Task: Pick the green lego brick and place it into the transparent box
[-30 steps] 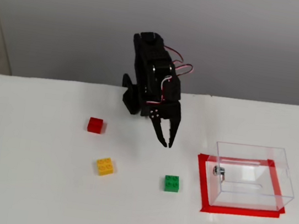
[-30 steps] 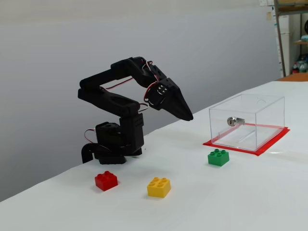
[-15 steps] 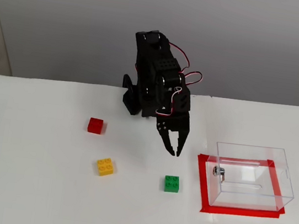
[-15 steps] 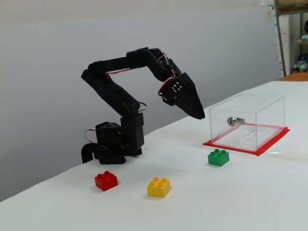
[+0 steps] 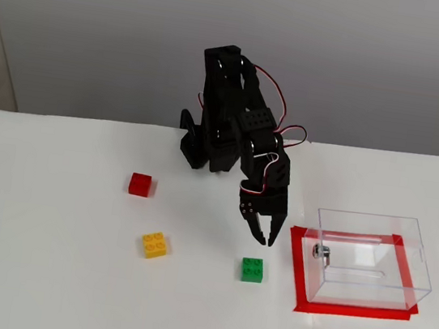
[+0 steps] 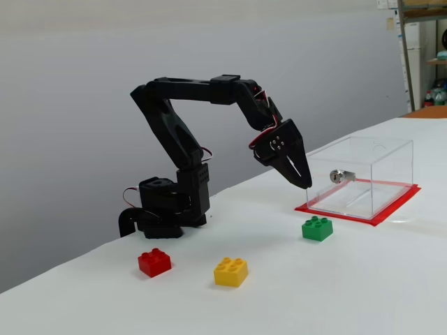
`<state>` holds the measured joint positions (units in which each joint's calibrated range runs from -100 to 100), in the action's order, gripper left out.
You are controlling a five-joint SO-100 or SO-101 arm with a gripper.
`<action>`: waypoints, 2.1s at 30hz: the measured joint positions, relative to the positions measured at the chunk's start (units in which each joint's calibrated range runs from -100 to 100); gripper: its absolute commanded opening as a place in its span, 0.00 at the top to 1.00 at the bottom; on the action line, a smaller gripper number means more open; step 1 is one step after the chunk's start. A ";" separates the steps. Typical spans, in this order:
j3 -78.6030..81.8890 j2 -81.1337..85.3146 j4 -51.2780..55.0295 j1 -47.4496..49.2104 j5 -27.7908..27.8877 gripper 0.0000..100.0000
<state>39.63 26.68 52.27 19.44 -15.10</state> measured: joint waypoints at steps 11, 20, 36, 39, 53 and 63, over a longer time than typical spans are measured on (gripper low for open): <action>-1.41 -7.44 -3.68 1.07 0.00 0.71; -1.41 -9.56 -7.71 3.31 0.68 0.70; -1.50 -17.59 -12.77 3.42 1.07 0.70; -1.50 -19.03 -13.71 3.42 1.07 0.70; -1.85 -25.29 -17.14 3.42 1.27 0.71; -2.12 -25.54 -18.08 2.78 0.98 0.79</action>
<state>37.51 1.14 34.19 22.22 -14.12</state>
